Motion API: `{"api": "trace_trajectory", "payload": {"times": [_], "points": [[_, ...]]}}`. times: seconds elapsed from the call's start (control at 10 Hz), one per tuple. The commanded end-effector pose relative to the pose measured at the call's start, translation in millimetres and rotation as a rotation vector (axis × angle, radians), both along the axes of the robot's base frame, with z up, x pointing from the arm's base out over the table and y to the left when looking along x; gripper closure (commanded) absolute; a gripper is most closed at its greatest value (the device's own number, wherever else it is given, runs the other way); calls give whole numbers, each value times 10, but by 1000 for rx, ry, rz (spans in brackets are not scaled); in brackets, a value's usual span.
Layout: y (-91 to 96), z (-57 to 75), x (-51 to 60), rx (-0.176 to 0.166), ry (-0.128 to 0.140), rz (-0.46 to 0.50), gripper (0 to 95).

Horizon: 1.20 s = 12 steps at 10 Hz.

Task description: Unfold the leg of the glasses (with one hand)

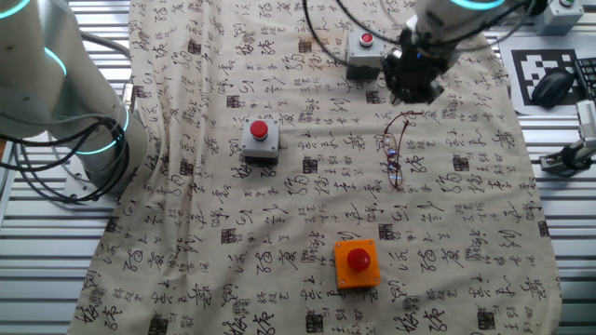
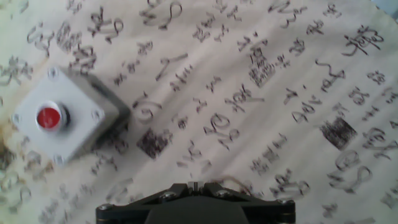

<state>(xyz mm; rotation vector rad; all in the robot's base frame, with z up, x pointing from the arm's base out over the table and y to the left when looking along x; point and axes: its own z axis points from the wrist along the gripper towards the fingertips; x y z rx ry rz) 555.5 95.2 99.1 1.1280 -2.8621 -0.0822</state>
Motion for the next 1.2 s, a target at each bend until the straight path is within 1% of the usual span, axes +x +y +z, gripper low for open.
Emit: {"api": "trace_trajectory", "payload": {"times": [0.1,0.2,0.3,0.4,0.6,0.7,0.8,0.9,1.0,1.2], "points": [[40,-24,-3,-4,-11,-9,950],[40,-24,-3,-2,-38,11,950],[40,-24,-3,0,-37,33,950],[40,-24,-3,-4,-28,33,950],[40,-24,-3,-6,-24,4,950],[77,-37,30,-20,-24,6,950],[119,-60,109,-26,-24,20,950],[139,-88,171,-25,-24,31,950],[141,-156,238,-26,-23,59,950],[118,-237,272,-32,-25,77,950]]}}
